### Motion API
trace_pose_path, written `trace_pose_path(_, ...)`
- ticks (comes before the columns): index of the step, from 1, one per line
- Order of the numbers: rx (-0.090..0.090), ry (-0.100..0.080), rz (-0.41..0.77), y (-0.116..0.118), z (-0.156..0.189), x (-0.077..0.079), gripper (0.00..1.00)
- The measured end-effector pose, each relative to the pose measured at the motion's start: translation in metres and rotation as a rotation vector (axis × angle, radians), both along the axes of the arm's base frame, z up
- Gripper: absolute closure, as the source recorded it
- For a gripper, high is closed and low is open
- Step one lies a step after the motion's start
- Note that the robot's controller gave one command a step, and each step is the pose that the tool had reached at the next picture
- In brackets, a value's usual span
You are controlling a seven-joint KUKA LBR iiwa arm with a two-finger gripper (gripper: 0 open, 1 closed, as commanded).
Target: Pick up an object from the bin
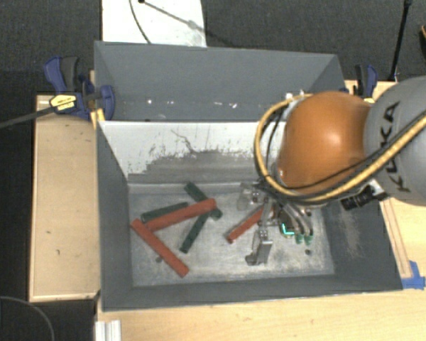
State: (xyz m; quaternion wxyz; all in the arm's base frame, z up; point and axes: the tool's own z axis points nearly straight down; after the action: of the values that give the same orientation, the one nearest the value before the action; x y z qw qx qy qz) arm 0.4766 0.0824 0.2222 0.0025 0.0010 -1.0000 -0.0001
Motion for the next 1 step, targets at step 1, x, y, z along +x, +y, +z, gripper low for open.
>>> trace_pose_path(1, 0.003, -0.002, 0.656, 0.0220, -0.1175, 0.0316, 0.00)
